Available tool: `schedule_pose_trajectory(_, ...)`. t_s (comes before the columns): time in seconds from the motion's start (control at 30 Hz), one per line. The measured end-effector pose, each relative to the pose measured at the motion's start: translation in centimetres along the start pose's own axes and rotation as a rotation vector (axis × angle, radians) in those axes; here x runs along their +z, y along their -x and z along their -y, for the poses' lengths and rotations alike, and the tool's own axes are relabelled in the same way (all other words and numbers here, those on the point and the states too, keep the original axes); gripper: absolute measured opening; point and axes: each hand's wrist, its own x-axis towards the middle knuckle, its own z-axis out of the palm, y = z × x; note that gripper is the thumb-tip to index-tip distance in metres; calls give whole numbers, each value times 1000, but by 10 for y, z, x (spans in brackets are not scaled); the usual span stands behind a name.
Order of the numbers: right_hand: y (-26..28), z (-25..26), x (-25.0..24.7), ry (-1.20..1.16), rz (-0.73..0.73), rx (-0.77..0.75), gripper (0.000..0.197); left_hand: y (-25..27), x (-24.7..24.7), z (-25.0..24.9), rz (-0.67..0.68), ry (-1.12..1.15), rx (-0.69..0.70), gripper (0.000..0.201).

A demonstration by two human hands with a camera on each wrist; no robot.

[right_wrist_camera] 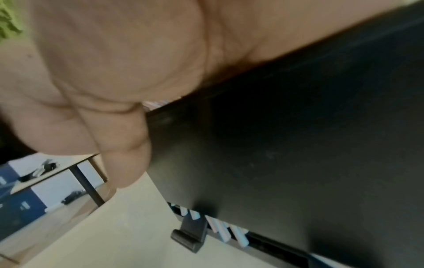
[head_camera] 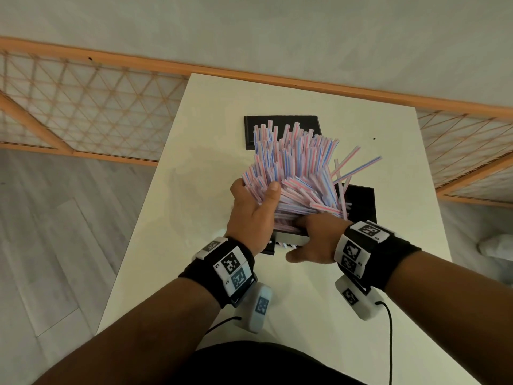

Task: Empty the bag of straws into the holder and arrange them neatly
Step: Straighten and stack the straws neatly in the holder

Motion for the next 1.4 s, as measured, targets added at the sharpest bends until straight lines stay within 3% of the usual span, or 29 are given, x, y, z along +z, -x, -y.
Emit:
schedule_pose_trajectory(0.17, 3, 3, -6, -85, 28, -66, 59, 0, 0, -2, 12, -12, -8, 53)
schedule_pose_trajectory(0.37, 3, 1, -9, -118, 46, -112, 75, 1, -1, -8, 37, -41, -36, 52)
schedule_pose_trajectory(0.5, 4, 1, -11, -135, 53, -122, 68, 2, -6, -15, 3, 14, -64, 55)
schedule_pose_trajectory(0.63, 1, -1, -12, -106, 42, -169, 78, -2, -13, -23, -122, 185, -93, 91)
schedule_pose_trajectory(0.73, -2, 1, -12, -53, 39, -167, 76, -3, -13, -29, -111, 240, -96, 105)
schedule_pose_trajectory(1.03, -12, 11, 0, 44, -25, -164, 101, -4, -13, -28, -153, 180, -62, 88)
schedule_pose_trajectory(1.2, -12, 13, -2, 40, -62, -181, 104, -3, -10, -29, -155, 81, 2, 74)
schedule_pose_trajectory(1.3, -10, 17, -6, -17, -46, -143, 77, -3, -10, -34, -152, 31, 5, 72)
schedule_pose_trajectory(1.37, -10, 17, -9, -55, -97, -110, 49, -6, -16, -33, -190, 16, 40, 58)
schedule_pose_trajectory(1.4, -9, 18, -11, -62, -120, -94, 47, -9, -19, -33, -207, 11, 59, 52)
